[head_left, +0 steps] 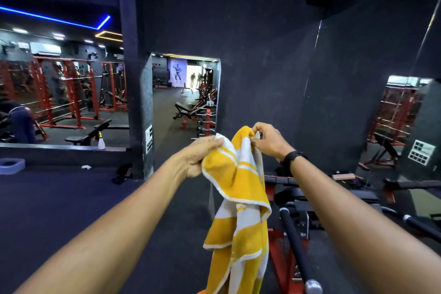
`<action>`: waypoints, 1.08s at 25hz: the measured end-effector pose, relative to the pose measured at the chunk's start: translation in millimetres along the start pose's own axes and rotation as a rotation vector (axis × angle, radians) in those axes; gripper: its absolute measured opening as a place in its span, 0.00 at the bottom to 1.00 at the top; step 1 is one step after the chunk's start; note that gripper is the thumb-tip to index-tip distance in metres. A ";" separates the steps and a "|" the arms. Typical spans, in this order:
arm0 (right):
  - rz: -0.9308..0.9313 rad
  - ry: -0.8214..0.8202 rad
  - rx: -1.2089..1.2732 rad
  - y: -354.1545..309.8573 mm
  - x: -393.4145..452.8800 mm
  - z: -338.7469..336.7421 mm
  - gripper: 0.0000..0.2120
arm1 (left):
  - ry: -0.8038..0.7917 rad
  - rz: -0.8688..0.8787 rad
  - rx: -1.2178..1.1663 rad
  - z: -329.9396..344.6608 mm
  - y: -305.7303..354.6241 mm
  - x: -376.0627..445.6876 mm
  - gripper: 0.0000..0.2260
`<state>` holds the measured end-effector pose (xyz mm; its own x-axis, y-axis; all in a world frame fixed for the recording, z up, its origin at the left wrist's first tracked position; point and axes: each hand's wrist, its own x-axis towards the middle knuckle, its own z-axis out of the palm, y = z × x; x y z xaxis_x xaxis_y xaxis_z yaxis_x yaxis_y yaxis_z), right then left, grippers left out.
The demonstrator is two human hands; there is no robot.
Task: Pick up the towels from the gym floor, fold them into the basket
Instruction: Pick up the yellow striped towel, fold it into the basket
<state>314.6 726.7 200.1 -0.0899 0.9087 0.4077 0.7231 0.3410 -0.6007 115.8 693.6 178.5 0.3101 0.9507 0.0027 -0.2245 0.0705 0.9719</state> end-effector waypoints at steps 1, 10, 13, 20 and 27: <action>0.014 -0.094 -0.050 -0.8 -0.5 -1.3 0.04 | 0.028 0.058 -0.035 6.0 6.3 1.9 0.06; -0.182 -0.109 0.187 -27.7 -23.3 2.1 0.38 | 0.480 0.146 -0.187 42.9 38.0 32.9 0.07; -0.351 0.106 -0.046 -19.3 -26.7 14.2 0.27 | 0.523 0.144 -0.251 42.9 37.6 29.8 0.07; -0.324 0.286 0.249 -33.4 -22.4 11.0 0.05 | 0.516 0.434 0.726 13.4 -3.9 15.1 0.16; -0.203 0.398 0.228 -41.5 -26.8 13.4 0.07 | 0.605 0.205 1.131 -27.2 -32.1 9.3 0.12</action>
<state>277.8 691.3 204.9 0.0875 0.6711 0.7362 0.5459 0.5859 -0.5989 100.7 708.4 140.9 -0.1671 0.9192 0.3565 0.7735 -0.1020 0.6255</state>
